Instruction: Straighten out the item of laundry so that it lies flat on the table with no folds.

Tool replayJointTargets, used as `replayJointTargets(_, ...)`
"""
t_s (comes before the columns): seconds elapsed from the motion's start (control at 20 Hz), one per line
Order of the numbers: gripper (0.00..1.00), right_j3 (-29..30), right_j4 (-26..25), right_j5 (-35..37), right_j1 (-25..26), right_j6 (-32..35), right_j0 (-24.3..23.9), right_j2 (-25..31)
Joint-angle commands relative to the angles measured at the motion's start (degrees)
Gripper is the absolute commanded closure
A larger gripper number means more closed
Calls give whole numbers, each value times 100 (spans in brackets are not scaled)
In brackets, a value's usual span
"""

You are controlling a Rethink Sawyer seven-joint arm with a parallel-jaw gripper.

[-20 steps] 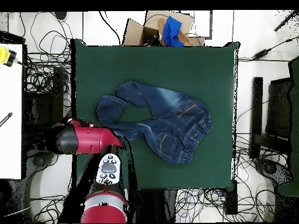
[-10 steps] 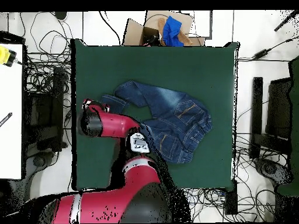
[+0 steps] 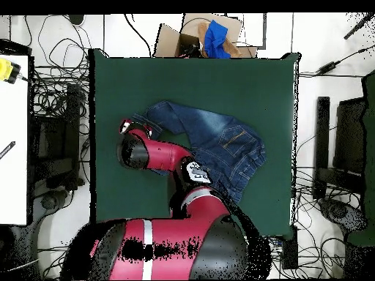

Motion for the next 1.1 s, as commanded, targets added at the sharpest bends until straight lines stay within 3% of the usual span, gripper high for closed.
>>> replayJointTargets(0.05,0,62,-137,278,94,681,132,314)
replayJointTargets(0.35,0,272,-29,549,-250,742,187,262)
replayJointTargets(1.1,0,317,175,459,-263,909,655,-99)
